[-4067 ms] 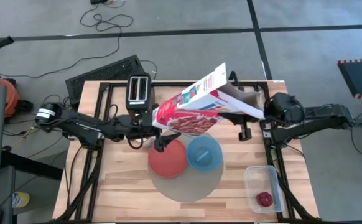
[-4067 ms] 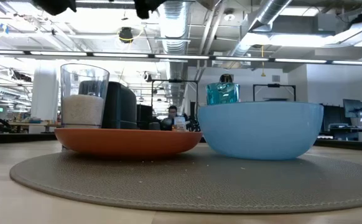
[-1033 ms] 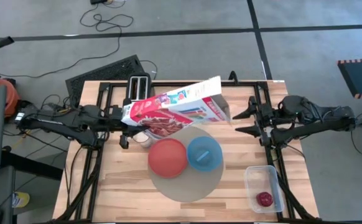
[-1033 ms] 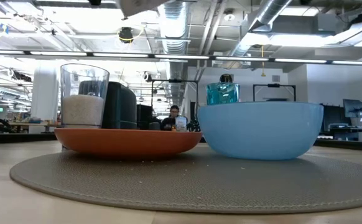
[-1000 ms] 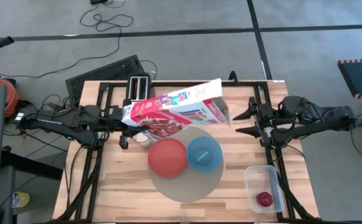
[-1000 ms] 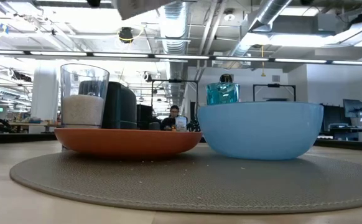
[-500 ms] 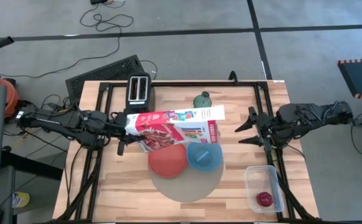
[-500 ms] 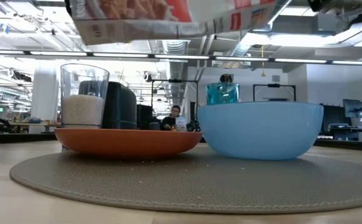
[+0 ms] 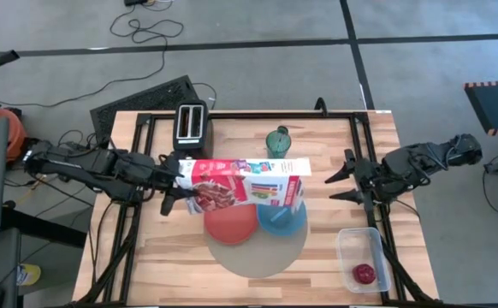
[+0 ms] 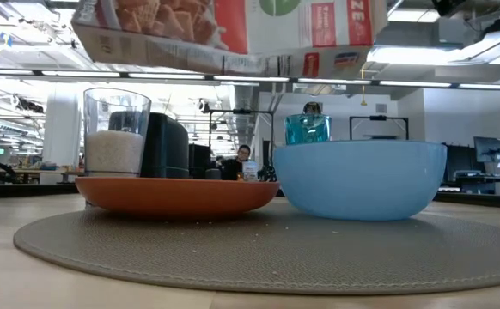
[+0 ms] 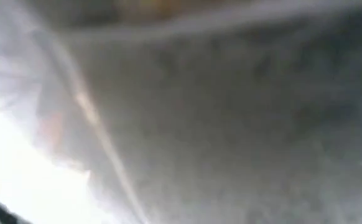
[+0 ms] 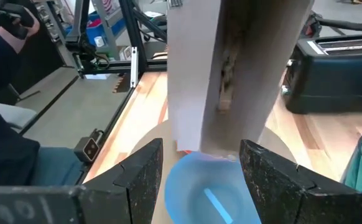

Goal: Arrange a breakfast setting
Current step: Pour the cereal from the cereal box into the bowl

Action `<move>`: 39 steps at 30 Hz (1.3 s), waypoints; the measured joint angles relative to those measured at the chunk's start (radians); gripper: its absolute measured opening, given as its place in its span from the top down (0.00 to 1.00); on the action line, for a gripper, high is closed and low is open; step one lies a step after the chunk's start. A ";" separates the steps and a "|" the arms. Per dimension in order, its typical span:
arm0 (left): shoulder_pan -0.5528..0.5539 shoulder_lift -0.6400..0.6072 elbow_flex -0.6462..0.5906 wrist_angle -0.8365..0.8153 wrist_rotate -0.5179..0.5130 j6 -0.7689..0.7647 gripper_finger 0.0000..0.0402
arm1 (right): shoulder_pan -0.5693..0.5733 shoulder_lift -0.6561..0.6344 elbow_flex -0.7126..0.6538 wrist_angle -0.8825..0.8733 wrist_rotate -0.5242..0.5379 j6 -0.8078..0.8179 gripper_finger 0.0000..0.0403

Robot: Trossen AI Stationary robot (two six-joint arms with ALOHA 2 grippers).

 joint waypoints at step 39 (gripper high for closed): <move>-0.015 0.251 0.300 -0.396 0.046 -0.091 0.66 | -0.003 0.000 0.000 -0.045 0.022 0.016 0.41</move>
